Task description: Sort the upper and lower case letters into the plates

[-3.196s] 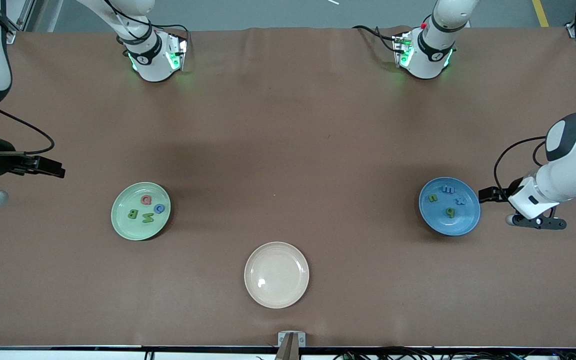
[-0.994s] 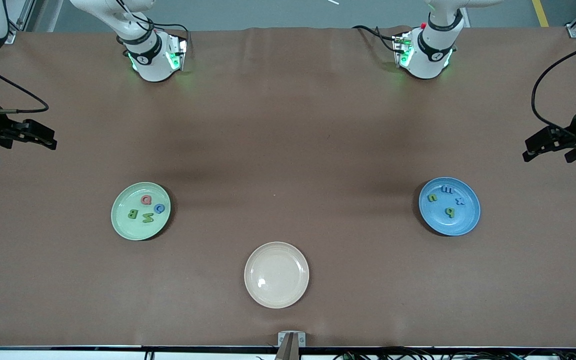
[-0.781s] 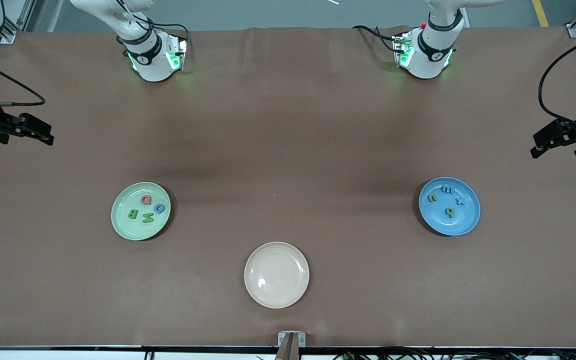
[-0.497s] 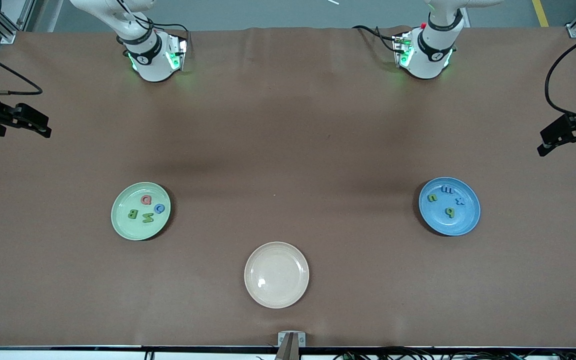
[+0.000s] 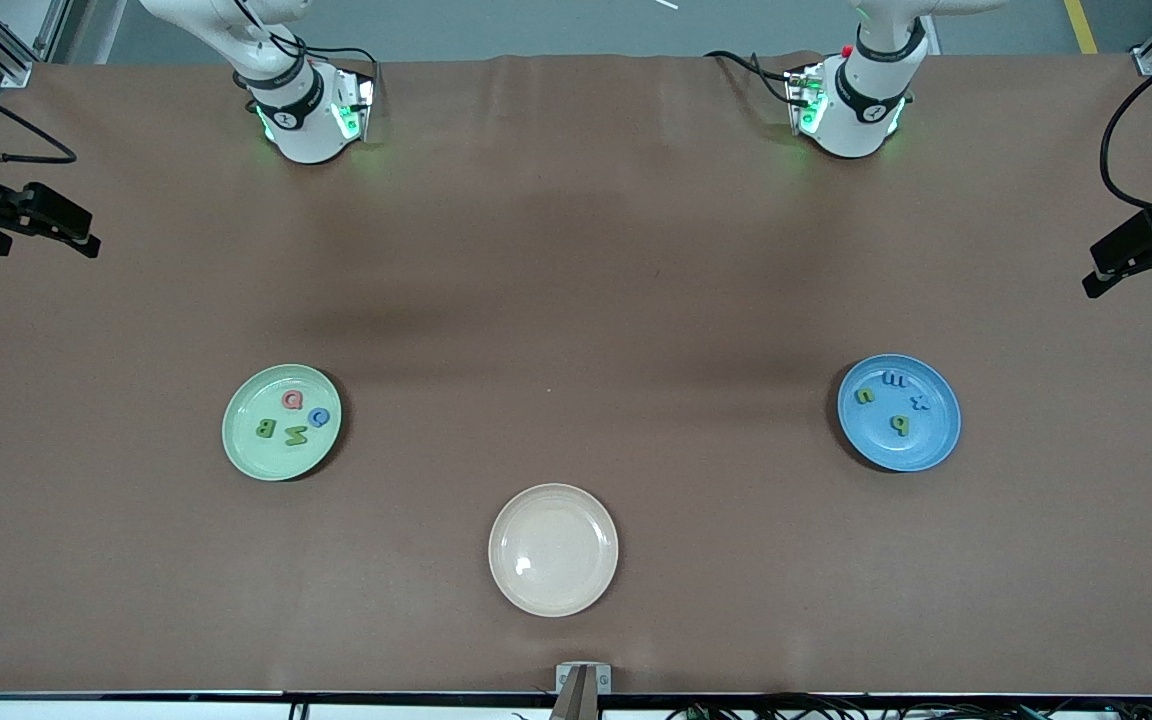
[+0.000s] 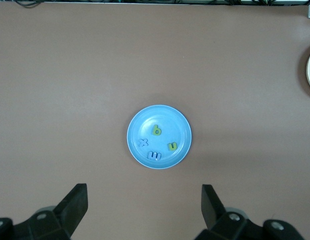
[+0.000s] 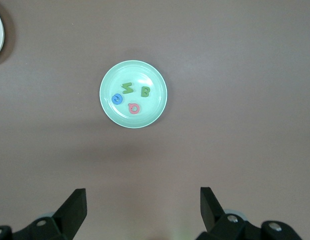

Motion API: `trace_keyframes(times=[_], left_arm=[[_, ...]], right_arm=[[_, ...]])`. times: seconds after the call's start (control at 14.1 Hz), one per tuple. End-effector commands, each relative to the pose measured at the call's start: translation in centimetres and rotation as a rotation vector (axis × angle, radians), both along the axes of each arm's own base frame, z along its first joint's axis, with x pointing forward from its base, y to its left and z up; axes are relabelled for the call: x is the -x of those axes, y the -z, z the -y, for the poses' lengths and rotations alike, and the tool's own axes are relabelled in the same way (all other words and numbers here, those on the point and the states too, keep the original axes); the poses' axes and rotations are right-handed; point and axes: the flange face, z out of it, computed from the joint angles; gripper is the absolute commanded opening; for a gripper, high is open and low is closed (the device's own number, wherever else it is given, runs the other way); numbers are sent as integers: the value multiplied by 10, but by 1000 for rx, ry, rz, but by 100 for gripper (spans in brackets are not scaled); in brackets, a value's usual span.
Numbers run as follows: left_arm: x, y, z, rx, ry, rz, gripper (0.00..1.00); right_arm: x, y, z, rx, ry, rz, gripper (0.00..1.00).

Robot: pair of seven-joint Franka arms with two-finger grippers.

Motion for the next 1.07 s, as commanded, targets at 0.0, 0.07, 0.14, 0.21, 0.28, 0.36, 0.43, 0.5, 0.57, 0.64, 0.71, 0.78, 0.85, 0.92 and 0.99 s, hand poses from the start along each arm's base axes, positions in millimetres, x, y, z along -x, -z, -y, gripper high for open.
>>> trace_keyframes(times=[0.0,0.07,0.14,0.21,0.28,0.36,0.43,0.5,0.57,0.64,0.71,0.78,0.85,0.92,0.99], left_arm=[[-3,-6,0,16,-4,-17,100],[0,-6,0,17,3,-32,100],[3,-4,0,18,4,-52,100],[4,-5,-1,19,2,-55,100],[5,-5,-1,19,2,-55,100],[5,-4,-1,18,0,-55,100],[5,-5,2,12,-1,-48,100],[4,-7,10,7,6,-41,100],[4,-10,14,6,11,-32,100],[4,-11,16,9,5,-29,100],[4,-13,19,12,-21,-27,100],[4,-19,20,20,-60,-17,100],[4,-22,20,21,-68,-11,100],[3,-21,19,14,-62,-12,100],[2,-20,18,4,-43,-13,100]], right_arm=[[9,-2,1,-40,-4,19,100],[9,-3,1,-50,-2,23,100],[9,-5,0,-51,-4,27,100],[9,-5,0,-49,-4,30,100],[9,-5,0,-49,-5,36,100],[8,-6,0,-49,-5,41,100],[8,-6,0,-47,-7,42,100],[8,-7,0,-44,-8,44,100],[8,-7,-1,-38,-10,44,100],[8,-7,0,-37,-13,42,100],[9,-7,0,-35,-14,42,100],[8,-7,1,-34,-14,44,100],[8,-8,2,-32,-14,47,100],[8,-8,2,-24,-14,46,100],[8,-8,3,-14,-18,46,100]])
